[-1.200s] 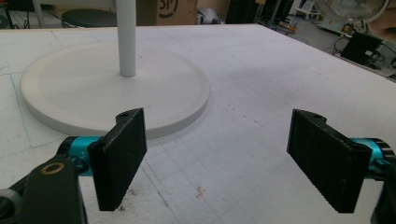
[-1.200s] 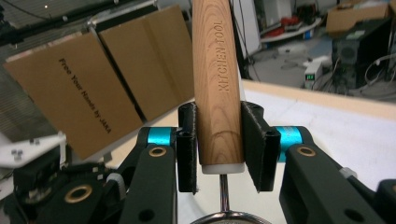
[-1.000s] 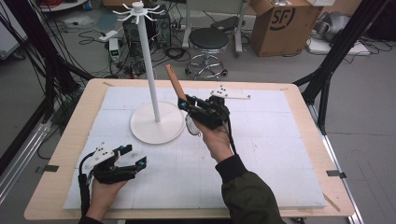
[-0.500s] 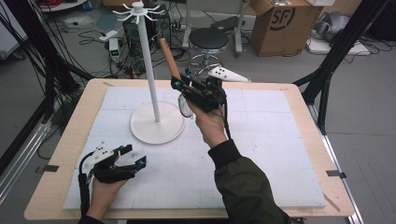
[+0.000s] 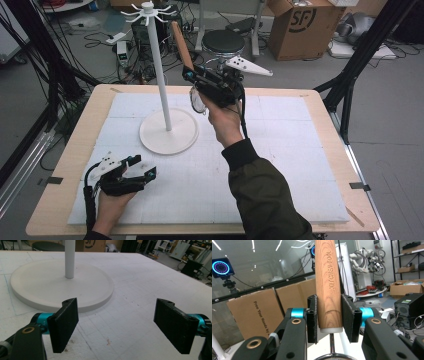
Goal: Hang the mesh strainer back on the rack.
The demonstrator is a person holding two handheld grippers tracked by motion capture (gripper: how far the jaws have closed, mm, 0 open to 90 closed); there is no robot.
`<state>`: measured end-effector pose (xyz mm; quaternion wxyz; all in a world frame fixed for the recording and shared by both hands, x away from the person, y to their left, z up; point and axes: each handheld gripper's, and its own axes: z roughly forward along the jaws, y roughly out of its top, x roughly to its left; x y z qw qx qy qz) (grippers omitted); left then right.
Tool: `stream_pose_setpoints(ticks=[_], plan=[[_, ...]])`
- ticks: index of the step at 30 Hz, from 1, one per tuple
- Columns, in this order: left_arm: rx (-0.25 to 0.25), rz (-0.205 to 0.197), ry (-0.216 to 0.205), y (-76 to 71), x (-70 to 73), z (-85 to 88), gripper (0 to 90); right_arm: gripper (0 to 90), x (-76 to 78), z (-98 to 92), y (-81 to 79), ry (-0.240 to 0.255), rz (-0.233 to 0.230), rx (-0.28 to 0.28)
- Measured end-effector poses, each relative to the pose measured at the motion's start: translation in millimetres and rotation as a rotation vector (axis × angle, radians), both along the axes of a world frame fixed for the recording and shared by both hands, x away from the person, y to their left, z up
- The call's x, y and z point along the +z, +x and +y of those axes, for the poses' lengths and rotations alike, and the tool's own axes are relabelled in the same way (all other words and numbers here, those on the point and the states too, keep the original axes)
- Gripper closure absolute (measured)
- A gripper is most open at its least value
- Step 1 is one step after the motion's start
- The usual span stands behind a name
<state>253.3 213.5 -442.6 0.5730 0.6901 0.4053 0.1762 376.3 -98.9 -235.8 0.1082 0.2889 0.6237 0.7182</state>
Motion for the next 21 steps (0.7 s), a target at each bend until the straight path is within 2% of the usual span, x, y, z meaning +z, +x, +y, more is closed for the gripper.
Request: stream_pose_setpoints(ticks=[3,11,21], plan=[[0.002,-0.001,-0.004,0.2,-0.2,0.0,20.5,68.5,5.7,2.2,0.7,0.015,-0.015,-0.001],[0.004,-0.003,-0.012,0.3,-0.1,1.0,20.5,68.5,15.0,10.4,3.9,-0.005,-0.029,0.003],[0.003,-0.001,-0.019,0.1,0.3,1.5,20.5,68.5,11.5,18.3,11.3,-0.029,-0.015,-0.014]])
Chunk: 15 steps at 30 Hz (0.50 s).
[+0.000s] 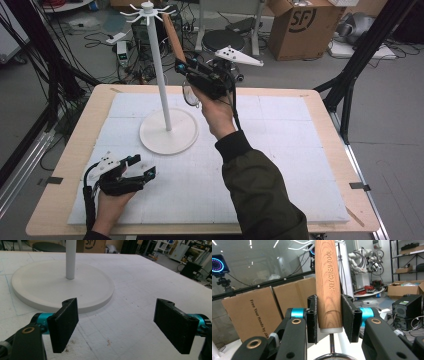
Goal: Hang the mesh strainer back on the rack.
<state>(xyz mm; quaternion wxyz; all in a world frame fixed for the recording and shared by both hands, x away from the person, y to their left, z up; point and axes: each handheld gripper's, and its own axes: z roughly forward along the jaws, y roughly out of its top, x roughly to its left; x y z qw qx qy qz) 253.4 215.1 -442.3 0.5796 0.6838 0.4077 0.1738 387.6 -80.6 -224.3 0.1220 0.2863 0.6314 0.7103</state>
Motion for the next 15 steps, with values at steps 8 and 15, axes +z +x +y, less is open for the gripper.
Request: stream_pose_setpoints(ticks=[8,15], plan=[[0.0,-0.001,0.0,-0.1,0.2,0.6,20.5,68.6,-0.8,9.6,9.0,-0.022,0.015,-0.012],[-0.001,-0.001,-0.001,-0.5,0.5,0.8,20.5,68.6,-5.0,14.9,11.5,-0.036,0.022,-0.01]])
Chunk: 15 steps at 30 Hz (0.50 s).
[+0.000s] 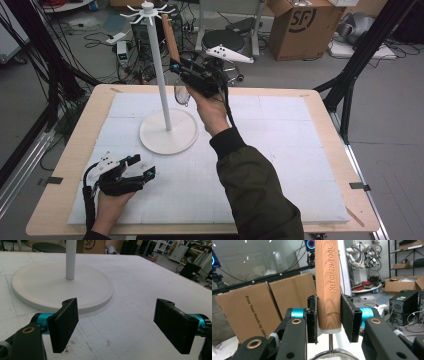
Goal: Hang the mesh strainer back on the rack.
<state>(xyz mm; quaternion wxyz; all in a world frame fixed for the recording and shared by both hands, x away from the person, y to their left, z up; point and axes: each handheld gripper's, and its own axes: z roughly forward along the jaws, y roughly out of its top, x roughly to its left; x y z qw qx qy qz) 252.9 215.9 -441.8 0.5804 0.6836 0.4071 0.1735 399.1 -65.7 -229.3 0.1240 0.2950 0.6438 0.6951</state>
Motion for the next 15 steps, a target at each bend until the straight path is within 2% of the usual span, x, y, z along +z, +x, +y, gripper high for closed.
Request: stream_pose_setpoints(ticks=[8,9,10,15], plan=[[-0.001,-0.002,0.004,-0.1,0.2,0.1,20.5,67.0,-3.1,-0.2,4.9,0.011,0.023,0.011],[-0.001,-0.001,0.002,-0.2,0.2,-0.1,20.5,63.0,-3.1,-0.6,5.4,0.011,0.021,0.014],[0.0,-0.001,0.003,0.0,0.1,-0.1,20.4,54.1,-3.1,-0.7,5.6,0.015,0.027,0.012],[0.002,0.0,0.002,-0.3,0.0,-0.5,20.4,40.6,-5.1,-4.1,7.2,-0.008,0.062,0.023]])
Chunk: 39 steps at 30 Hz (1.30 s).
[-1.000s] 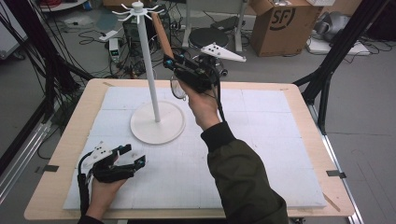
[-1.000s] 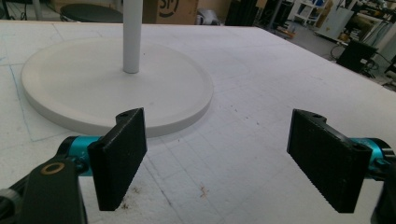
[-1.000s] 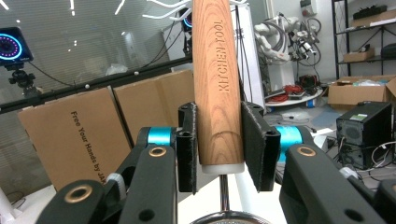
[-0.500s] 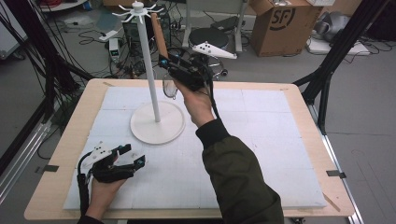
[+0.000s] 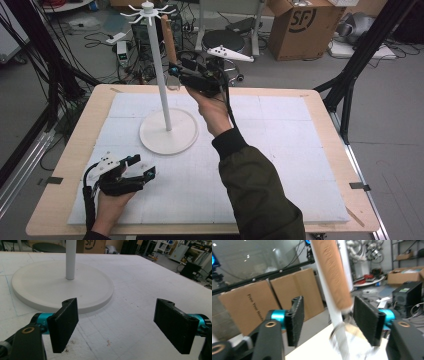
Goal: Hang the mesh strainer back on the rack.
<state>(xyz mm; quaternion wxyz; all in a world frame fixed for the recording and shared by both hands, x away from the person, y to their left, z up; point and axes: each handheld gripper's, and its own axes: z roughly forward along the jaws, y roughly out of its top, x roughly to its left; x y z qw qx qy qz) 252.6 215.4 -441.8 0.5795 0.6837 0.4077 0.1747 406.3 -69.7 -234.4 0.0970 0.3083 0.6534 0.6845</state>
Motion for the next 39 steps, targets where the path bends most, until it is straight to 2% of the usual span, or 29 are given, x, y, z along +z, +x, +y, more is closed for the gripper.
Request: stream_pose_setpoints(ticks=[2,5,7,9,12,14,17,27,34,39], plan=[[-0.004,0.002,0.002,0.0,-0.1,-0.4,20.4,38.5,-2.8,-2.2,-0.1,-0.014,0.003,0.026],[-0.004,-0.002,0.005,-0.2,0.1,-1.5,20.4,34.0,-7.7,-8.9,-3.5,-0.045,0.01,0.027],[-0.006,0.0,0.008,-0.9,0.4,-2.4,20.4,25.8,-10.8,-14.6,-6.7,-0.062,0.016,0.03],[-0.011,-0.002,0.017,-1.7,0.7,-2.8,20.4,24.8,-14.8,-20.9,-11.6,-0.063,0.009,0.037],[-0.009,-0.003,0.019,-1.5,0.7,-2.9,20.4,23.2,-20.6,-29.6,-18.5,-0.091,0.017,0.035],[-0.008,-0.005,0.017,-1.2,0.7,-3.2,20.4,23.1,-26.5,-36.4,-24.7,-0.095,0.006,0.035],[-0.007,-0.006,0.02,-1.2,0.9,-3.3,20.4,22.4,-37.2,-45.5,-33.4,-0.107,0.016,0.035],[-0.012,-0.009,0.031,-2.1,2.1,-5.4,20.4,21.9,-63.4,-69.8,-47.6,-0.131,0.044,0.014],[-0.009,-0.008,0.035,-2.2,1.8,-6.1,20.4,21.6,-73.1,-82.5,-53.5,-0.139,0.071,0.01],[-0.009,-0.008,0.036,-2.4,1.8,-5.9,20.4,21.4,-79.3,-86.4,-58.1,-0.164,0.069,0.013]])
